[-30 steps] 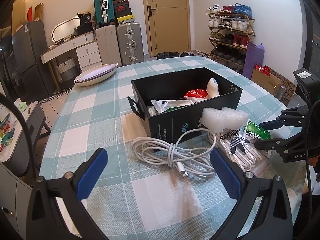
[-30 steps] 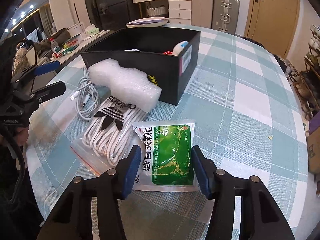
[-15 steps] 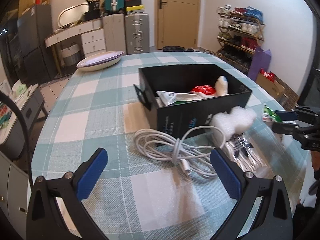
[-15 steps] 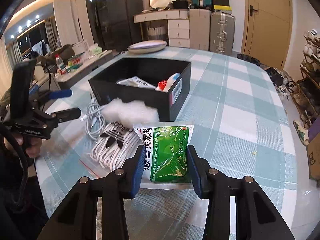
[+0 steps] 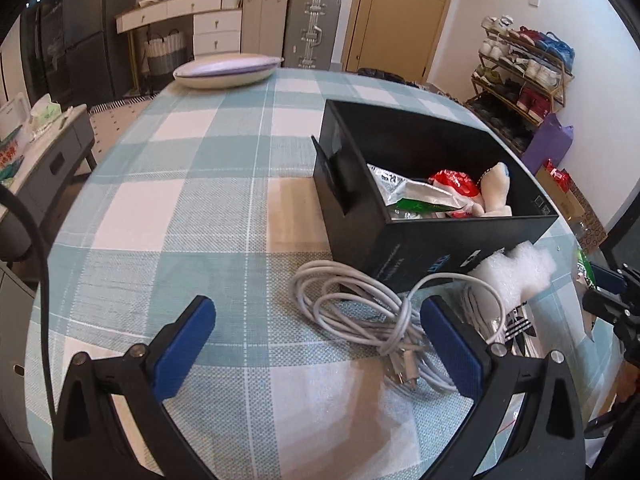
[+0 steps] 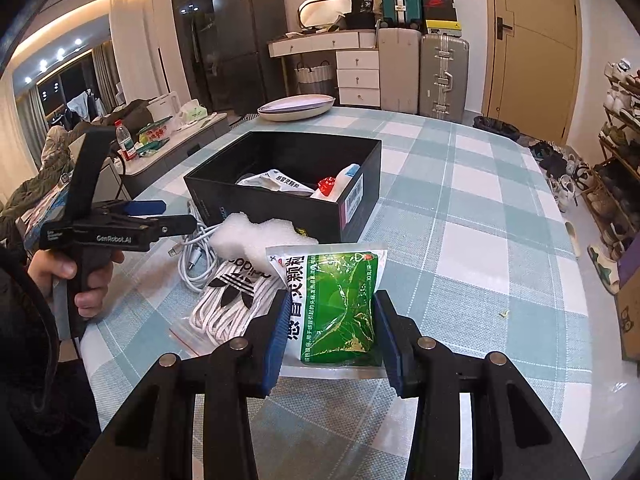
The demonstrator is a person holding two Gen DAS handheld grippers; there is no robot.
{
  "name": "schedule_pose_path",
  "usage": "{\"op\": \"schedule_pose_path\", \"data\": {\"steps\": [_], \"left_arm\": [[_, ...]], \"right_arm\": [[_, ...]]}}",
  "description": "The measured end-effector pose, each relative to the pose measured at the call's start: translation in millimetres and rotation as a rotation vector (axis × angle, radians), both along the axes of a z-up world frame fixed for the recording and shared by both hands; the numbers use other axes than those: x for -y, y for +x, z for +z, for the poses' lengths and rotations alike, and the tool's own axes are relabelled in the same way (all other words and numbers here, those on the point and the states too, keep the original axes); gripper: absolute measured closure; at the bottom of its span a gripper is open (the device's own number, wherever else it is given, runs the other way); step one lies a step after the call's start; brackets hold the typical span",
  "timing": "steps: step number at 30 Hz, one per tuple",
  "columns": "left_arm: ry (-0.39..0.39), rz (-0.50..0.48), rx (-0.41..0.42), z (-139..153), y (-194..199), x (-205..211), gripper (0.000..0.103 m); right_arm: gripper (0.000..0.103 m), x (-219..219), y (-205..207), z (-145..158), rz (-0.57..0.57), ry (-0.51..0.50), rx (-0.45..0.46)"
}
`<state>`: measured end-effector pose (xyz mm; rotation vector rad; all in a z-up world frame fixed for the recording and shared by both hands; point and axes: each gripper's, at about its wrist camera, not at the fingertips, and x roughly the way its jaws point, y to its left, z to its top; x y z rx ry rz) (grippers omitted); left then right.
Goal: Organize soft objects
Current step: 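Lift the green sachet with the right tool while the left grasps the white cable coil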
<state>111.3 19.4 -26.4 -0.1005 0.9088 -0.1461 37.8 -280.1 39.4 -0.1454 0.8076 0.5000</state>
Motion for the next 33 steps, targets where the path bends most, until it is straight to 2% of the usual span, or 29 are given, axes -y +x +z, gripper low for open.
{"op": "schedule_pose_path", "data": {"steps": [2,9,11,16,24,28,31,32,33], "left_arm": [[0.01,-0.017,-0.018,-3,2,5,0.0],[-0.035,-0.028,-0.038,-3,-1,4,0.0],[-0.067,-0.06,-0.066,-4,-2,4,0.0],[-0.087,-0.111,-0.078,0,-10,12,0.0],[-0.025,-0.158,-0.085,0,-16,30,0.0],[-0.026,-0.176,-0.074,0,-20,34,0.002],[-0.04,-0.194,-0.059,3,-25,36,0.013],[-0.048,-0.202,-0.057,4,-26,37,0.02],[-0.064,-0.214,-0.054,5,-28,38,0.03]], "right_arm": [[0.061,1,1,-1,-0.001,0.0,-0.003],[0.061,0,2,-4,0.001,-0.004,-0.014],[0.061,0,3,-5,0.005,-0.007,-0.015],[0.061,-1,3,-5,0.008,-0.008,-0.016],[0.061,-3,2,-6,0.016,-0.014,-0.017],[0.061,-3,2,-6,0.018,-0.018,-0.018],[0.061,-4,1,-6,0.02,-0.02,-0.017],[0.061,-4,1,-6,0.021,-0.019,-0.017],[0.061,-4,0,-6,0.022,-0.02,-0.017]]}}
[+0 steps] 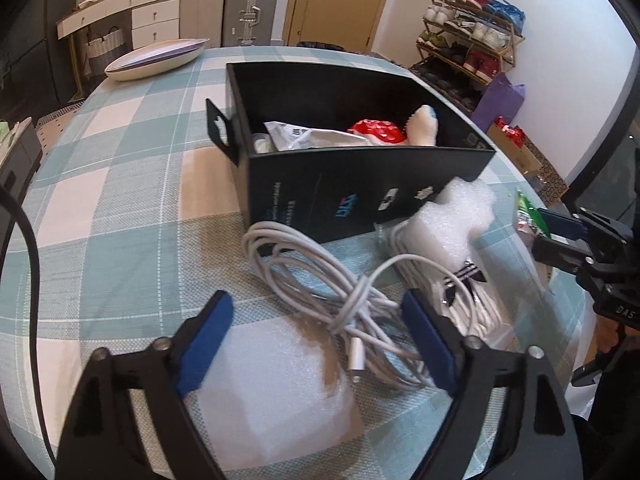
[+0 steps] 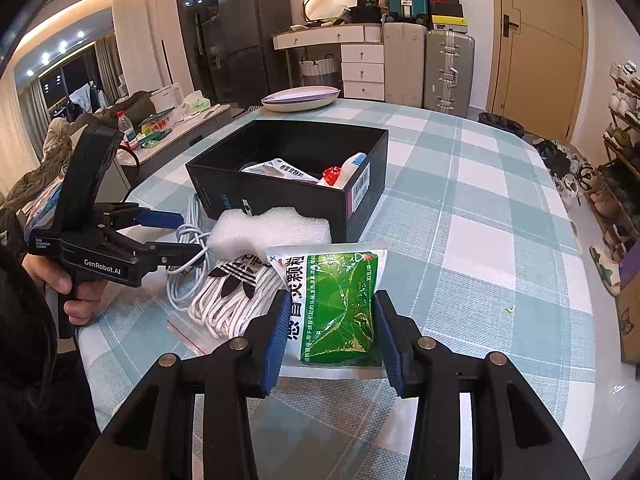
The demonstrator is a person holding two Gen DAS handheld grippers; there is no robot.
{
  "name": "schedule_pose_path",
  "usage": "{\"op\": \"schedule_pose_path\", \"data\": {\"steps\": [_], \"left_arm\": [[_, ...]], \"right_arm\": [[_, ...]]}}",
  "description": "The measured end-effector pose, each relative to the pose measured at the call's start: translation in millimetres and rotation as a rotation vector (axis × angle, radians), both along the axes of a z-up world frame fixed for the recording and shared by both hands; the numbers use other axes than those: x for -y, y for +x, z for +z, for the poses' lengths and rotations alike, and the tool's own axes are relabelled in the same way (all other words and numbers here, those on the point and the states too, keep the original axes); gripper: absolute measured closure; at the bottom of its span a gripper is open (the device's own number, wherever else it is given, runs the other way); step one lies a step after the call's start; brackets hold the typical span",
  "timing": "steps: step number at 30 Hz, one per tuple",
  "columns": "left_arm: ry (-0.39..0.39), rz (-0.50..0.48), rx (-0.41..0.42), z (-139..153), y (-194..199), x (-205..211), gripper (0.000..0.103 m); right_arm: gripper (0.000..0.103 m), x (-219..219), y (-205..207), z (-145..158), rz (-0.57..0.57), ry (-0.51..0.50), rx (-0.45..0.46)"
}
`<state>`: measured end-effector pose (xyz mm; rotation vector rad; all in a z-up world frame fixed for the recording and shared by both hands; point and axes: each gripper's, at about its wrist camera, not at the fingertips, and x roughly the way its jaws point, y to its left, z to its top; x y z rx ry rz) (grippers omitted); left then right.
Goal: Organize soft objects
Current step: 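Lift the green sachet with the right tool while the left grasps the white cable coil, then carry the cable coil and green sachet over the black box with both tools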
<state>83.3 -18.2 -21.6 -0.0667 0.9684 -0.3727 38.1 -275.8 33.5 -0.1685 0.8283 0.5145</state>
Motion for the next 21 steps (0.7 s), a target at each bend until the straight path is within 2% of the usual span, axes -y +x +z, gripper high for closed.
{"op": "schedule_pose_path", "data": {"steps": [2,4,6,7,21], "left_arm": [[-0.036,-0.021,-0.006,1,-3,1,0.042],[-0.052,-0.015,-0.007,2,-4,0,0.047],[-0.087,-0.029,-0.012,2,-7,-1,0.063],[-0.099,-0.032,-0.017,2,-8,-2,0.068],[-0.088,-0.029,0.084,22,-28,-10,0.071]], "right_arm": [[0.061,0,0,0,0.002,0.001,0.0],[0.061,-1,0,0,0.005,0.0,0.001],[0.061,-3,-1,0,0.007,0.0,0.002],[0.061,-3,-2,0,0.009,0.001,0.003],[0.061,-7,-7,7,0.021,0.021,0.035]]}}
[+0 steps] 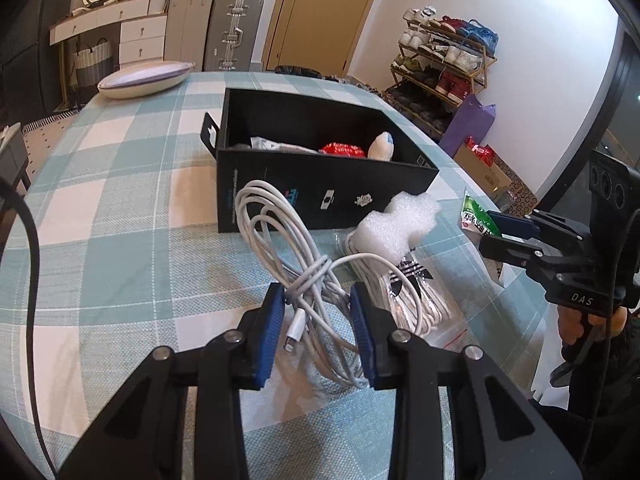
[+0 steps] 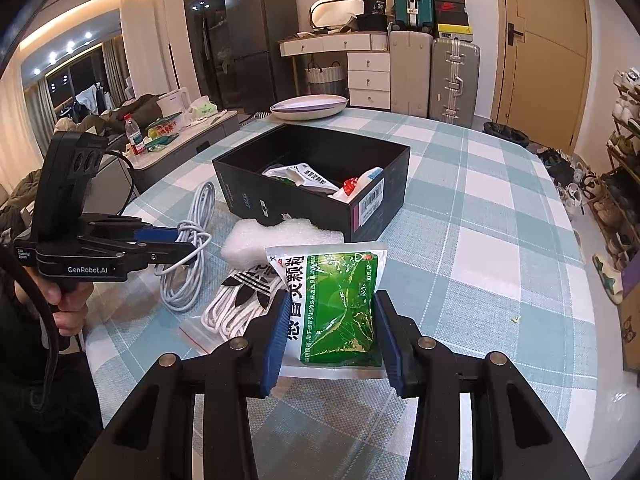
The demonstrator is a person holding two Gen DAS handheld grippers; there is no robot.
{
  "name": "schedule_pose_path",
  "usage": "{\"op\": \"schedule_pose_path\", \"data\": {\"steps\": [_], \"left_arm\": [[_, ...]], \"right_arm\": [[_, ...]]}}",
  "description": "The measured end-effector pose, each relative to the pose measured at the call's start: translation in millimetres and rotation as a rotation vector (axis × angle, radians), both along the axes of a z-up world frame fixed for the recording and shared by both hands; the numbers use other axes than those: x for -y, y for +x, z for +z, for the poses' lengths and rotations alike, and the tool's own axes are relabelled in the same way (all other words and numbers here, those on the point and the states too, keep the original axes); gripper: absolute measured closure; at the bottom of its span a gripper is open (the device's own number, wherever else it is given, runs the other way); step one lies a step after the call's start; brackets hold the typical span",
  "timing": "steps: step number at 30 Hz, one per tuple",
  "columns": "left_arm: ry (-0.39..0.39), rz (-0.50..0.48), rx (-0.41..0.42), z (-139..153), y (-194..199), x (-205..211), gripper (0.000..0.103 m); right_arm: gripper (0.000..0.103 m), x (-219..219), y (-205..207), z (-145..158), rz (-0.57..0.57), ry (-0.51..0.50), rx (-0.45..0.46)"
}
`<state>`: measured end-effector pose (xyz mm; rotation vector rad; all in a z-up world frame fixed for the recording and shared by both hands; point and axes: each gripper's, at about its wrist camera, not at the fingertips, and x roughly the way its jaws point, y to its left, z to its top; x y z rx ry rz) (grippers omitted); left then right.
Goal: Organize soft objects
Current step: 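Carry the cable coil and green sachet over the black box with both tools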
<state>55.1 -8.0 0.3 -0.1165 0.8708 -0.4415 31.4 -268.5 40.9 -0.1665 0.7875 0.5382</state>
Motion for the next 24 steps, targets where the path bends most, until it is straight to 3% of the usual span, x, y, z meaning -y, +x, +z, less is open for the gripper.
{"op": "schedule_pose_path", "data": {"steps": [24], "left_arm": [[0.082,0.053,0.203,60,14,-10,0.071]], "right_arm": [[0.061,-17,-3,28,0.006,0.088,0.112]]}}
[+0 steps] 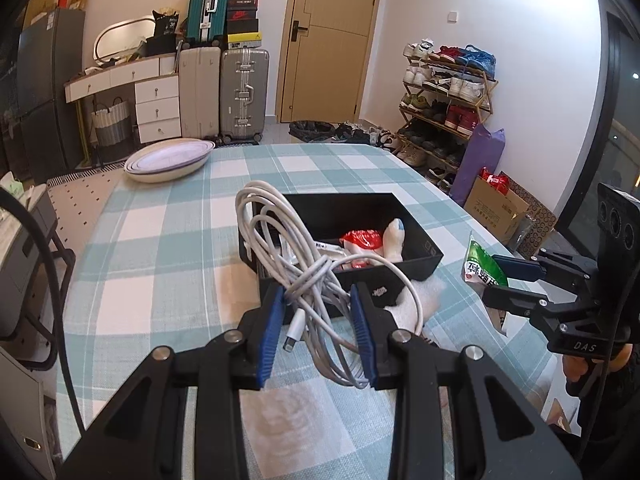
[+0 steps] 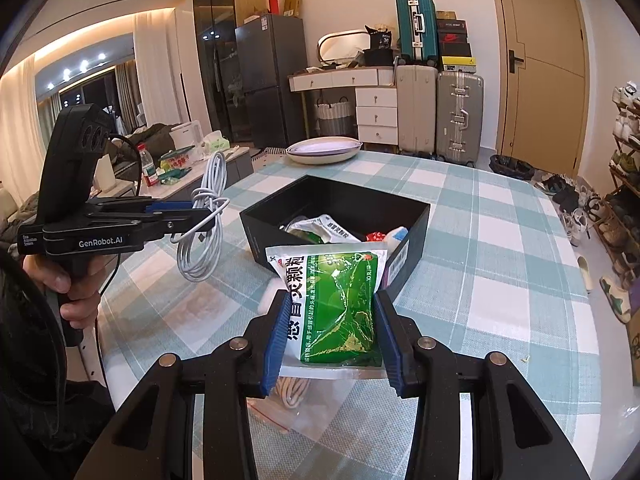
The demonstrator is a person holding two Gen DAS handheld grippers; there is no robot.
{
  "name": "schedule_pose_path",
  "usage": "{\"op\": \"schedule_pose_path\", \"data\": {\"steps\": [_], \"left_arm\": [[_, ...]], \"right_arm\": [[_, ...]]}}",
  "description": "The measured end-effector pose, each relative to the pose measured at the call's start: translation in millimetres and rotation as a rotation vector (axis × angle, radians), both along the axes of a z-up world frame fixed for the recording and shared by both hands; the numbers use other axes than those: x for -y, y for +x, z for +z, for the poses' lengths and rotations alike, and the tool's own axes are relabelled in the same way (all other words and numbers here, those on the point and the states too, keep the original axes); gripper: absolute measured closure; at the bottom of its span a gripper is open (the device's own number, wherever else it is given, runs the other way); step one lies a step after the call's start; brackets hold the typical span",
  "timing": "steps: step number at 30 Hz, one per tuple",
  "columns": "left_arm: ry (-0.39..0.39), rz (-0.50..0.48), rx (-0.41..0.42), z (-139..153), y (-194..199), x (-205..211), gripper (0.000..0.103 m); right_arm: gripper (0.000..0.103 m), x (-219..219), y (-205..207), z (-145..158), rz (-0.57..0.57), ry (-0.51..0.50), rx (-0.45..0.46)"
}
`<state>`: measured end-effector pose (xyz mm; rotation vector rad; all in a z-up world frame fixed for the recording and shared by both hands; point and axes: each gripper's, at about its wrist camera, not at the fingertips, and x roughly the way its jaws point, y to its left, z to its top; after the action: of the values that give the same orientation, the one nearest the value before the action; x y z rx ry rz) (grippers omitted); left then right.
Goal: Organize soft objects
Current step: 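Carry the cable coil and green sachet over the black box with both tools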
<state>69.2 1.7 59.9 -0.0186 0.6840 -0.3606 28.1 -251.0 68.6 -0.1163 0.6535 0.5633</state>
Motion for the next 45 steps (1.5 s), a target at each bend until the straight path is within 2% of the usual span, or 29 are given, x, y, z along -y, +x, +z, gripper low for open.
{"op": "schedule_pose_path", "data": {"steps": [8,27,45], "left_arm": [[0.033,0.005,0.032,10,13,5,0.07],[0.05,0.011,0.07,20,58,15,0.07],[0.118,0.017,0.044,-13,98,33,0.07]], "right_arm": [[0.061,-4,10,11,-0.036,0.018,0.024],[0.061,-19,51,23,-0.084,0.039,0.042],[0.061,-33,89,6,-0.093,0.044,0.003]]}}
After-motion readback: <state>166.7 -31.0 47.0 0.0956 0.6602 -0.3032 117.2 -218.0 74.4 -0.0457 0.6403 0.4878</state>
